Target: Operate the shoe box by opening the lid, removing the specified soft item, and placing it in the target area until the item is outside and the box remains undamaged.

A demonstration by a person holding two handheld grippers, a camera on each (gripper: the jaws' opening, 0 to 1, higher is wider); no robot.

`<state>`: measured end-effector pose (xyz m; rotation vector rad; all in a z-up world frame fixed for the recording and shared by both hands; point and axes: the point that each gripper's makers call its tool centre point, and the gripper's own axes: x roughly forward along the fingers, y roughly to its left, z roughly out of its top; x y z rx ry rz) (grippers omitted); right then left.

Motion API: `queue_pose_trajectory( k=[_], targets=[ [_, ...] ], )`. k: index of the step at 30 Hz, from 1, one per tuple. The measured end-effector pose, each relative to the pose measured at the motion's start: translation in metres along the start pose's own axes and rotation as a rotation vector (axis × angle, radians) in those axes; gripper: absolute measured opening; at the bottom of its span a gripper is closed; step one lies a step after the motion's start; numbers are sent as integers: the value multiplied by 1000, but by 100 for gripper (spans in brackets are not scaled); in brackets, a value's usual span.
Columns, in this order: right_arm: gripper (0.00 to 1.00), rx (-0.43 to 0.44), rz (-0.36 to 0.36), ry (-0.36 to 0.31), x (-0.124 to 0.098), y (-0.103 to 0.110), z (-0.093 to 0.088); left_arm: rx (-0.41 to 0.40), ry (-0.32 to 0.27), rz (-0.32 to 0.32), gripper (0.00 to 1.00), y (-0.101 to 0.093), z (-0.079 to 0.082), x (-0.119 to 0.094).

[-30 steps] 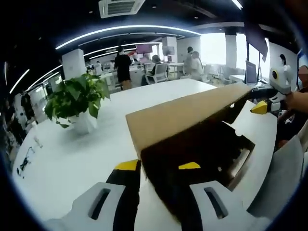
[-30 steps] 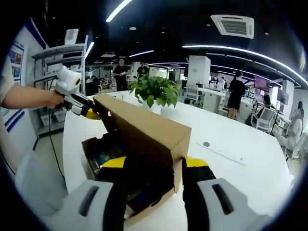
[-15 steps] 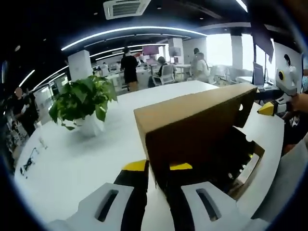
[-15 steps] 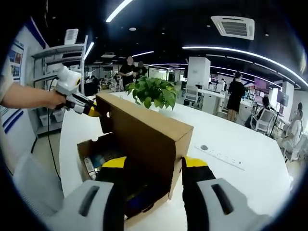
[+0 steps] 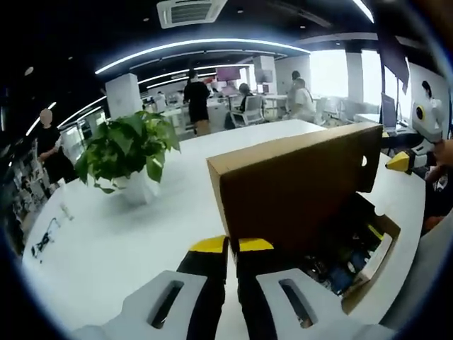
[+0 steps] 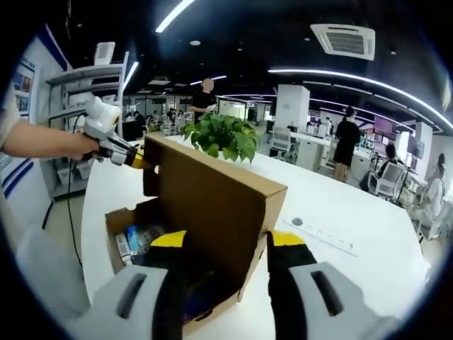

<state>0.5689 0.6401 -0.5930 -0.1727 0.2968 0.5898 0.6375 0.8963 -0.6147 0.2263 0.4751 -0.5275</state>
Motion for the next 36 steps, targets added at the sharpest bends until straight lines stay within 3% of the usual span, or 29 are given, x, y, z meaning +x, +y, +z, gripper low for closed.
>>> queue_pose_trajectory(
  k=[12,23,36],
  targets=[
    [32,10,-25,11,10,-17,-5,0,-7,0,0,9,6,13],
    [23,24,-65,72,14,-24,-31,2,-5,-9,0,12,9,23],
    [11,166,-112,124,19,-36,-63,8,9,-21,0,15,12,36]
  ],
)
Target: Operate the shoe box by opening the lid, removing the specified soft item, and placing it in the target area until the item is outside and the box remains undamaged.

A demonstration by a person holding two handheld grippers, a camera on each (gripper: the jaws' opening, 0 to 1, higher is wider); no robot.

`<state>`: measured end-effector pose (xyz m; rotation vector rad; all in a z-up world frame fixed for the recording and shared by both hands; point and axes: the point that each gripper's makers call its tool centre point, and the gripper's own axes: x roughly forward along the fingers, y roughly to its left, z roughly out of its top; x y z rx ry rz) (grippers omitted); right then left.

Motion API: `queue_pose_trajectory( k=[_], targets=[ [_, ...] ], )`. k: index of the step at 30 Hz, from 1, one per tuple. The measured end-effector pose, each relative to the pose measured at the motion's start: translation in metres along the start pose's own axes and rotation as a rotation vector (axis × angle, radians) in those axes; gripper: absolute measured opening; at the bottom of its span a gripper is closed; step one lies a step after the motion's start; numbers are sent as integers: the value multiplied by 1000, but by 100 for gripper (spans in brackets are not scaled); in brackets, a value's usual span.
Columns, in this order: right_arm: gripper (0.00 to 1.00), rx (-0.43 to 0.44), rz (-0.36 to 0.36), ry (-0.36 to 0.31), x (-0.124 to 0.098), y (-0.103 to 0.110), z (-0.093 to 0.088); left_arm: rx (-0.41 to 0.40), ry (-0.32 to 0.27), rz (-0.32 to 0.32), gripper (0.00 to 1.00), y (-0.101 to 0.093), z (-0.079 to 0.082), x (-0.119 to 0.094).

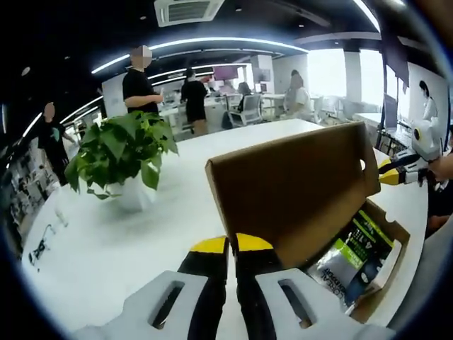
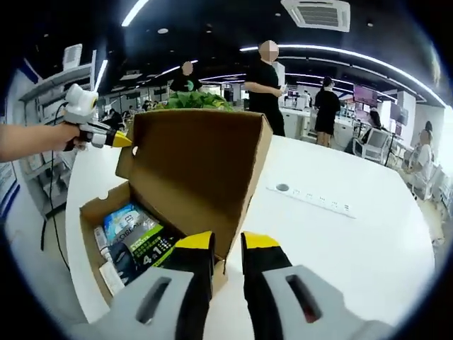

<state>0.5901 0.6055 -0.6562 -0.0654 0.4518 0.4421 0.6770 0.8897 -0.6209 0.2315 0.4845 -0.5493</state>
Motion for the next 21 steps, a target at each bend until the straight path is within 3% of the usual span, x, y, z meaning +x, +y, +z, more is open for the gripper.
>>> queue_pose_trajectory(
  k=[11,21],
  targets=[
    [5,69,3,32,10,-1,-13,-6,10,-5,0,3,2,9],
    [1,30,-2,32,11,-6,-13,-29,12,-8,1,3,1,16]
  ],
)
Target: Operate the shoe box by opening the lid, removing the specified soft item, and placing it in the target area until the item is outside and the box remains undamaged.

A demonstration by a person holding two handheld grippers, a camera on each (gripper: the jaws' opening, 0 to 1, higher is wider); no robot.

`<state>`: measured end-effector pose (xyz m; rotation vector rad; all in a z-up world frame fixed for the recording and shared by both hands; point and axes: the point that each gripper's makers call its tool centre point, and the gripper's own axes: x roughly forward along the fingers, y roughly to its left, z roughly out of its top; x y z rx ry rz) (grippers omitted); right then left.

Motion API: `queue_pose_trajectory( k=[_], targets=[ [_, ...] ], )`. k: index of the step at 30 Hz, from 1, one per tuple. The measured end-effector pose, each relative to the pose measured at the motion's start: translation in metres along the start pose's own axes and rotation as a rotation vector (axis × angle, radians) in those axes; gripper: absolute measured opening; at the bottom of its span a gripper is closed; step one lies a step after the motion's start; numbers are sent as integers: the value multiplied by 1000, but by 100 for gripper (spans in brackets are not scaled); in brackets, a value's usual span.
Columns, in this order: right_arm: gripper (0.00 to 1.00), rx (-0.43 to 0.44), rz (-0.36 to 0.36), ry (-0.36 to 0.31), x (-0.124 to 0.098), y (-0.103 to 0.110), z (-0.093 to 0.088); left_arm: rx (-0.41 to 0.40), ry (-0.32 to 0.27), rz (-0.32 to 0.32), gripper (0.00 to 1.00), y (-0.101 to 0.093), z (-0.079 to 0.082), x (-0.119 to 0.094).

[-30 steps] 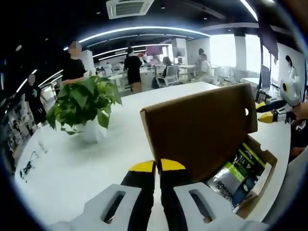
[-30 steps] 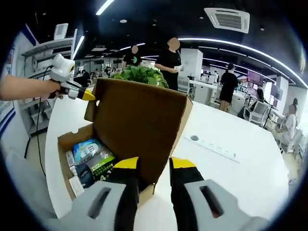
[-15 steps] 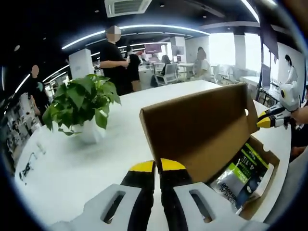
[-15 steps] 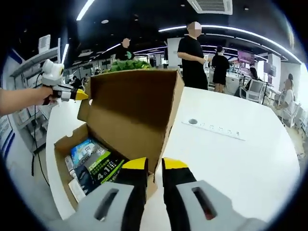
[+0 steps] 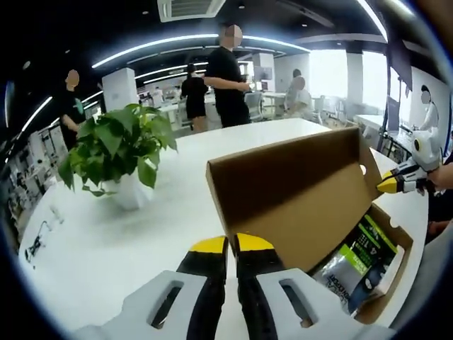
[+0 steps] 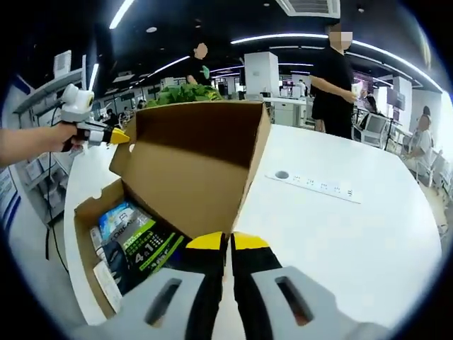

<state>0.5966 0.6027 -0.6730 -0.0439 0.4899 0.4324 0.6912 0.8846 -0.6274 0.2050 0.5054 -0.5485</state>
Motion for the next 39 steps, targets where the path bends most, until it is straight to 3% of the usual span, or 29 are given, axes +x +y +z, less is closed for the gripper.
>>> queue_pose_trajectory(
  k=[5,27,39],
  targets=[
    [1,-11,0,0,2,0,0,-12,5,7,2,0,-5,2],
    [1,-31,4,16,12,-7,0,-82,86,-3,1,-14,-66,-4],
    [2,-38,11,50,22,-13,-3,-99,107,5,0,-12,-70,4]
  ],
)
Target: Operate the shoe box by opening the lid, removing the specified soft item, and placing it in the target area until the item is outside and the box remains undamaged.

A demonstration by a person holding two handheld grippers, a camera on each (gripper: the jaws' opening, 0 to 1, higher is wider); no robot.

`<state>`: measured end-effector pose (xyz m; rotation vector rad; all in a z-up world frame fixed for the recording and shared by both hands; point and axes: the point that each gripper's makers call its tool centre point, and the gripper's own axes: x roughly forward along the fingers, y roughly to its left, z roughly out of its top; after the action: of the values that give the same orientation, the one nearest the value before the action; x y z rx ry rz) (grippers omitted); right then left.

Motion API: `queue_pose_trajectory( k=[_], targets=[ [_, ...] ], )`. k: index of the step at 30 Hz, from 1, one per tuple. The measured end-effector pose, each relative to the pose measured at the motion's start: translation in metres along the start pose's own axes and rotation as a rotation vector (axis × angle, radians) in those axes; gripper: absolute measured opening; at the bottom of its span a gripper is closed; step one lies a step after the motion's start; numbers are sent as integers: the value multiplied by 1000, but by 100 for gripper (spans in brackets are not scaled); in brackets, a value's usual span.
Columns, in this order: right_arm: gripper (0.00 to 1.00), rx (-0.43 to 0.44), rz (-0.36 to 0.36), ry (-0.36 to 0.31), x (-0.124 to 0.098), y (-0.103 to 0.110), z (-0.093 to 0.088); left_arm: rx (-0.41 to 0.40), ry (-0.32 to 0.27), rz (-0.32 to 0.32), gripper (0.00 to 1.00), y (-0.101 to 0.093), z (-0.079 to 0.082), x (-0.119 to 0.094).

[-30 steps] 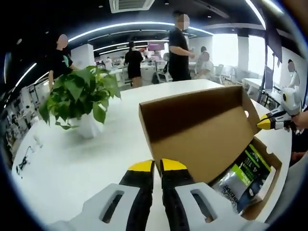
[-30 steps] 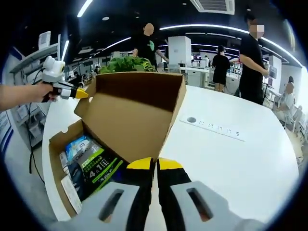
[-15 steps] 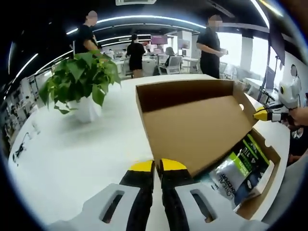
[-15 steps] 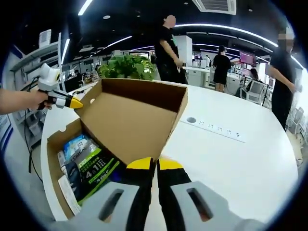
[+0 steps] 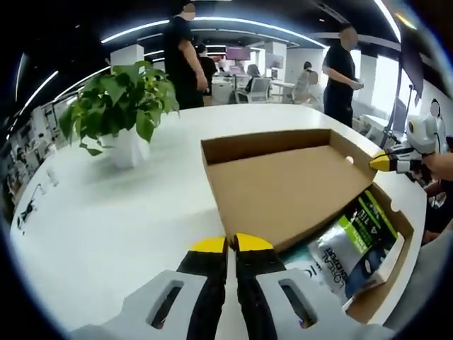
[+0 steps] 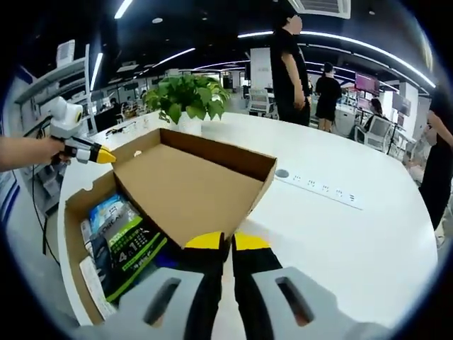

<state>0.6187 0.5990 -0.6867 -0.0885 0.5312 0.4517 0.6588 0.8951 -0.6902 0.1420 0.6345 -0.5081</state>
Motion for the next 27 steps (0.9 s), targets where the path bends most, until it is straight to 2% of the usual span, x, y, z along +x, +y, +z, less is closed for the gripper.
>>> queue_pose_trajectory(
  k=[17,27],
  targets=[
    [4,50,0,43,12,-5,-6,-30,48,15,0,1,-2,10],
    [6,59,2,35,8,-2,-4,-13,50,22,1,0,-3,7]
  ],
)
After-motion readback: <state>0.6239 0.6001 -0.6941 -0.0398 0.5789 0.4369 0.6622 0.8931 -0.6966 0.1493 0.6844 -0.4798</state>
